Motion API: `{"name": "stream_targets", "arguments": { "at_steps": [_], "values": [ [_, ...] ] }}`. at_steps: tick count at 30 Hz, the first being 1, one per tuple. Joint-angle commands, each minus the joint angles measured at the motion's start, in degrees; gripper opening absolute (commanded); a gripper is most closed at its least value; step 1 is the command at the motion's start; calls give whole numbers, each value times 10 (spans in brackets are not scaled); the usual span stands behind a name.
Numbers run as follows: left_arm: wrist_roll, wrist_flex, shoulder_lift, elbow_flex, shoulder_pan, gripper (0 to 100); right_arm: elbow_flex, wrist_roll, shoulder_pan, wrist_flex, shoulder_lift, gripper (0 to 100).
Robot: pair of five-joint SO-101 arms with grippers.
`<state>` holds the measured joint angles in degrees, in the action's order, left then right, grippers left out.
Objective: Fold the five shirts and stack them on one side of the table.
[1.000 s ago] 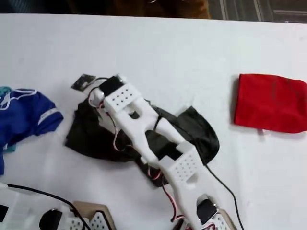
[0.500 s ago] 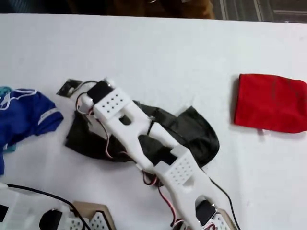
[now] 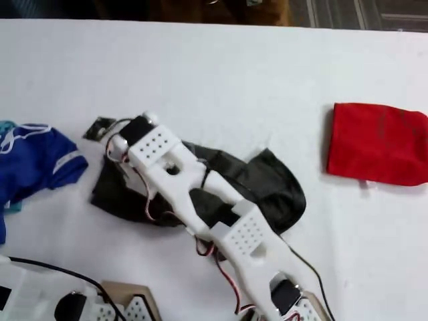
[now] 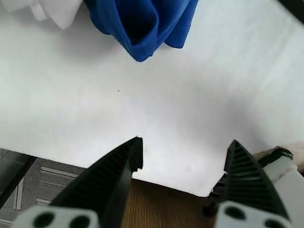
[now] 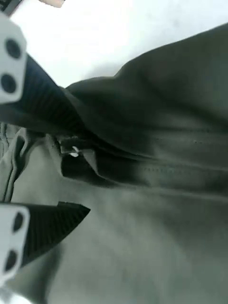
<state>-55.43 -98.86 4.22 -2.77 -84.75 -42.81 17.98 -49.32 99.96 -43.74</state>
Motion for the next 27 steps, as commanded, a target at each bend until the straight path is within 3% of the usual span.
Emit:
{"name": "stream_targets", "arguments": {
  "at_steps": [1, 7, 12, 18, 27],
  "values": [
    [-4, -1, -27, -1, 7, 294, -19, -5, -18, 13, -6, 201],
    [-4, -1, -27, -1, 8, 294, -19, -2, -32, 13, -19, 196],
    [-4, -1, -27, -1, 8, 294, -19, -3, -32, 14, -18, 4],
    [-4, -1, -27, -1, 8, 294, -26, -2, -27, 14, -13, 18],
    [-4, -1, -27, -1, 10, 294, -34, 0, 65, 14, 150, 18]
  ]
}}
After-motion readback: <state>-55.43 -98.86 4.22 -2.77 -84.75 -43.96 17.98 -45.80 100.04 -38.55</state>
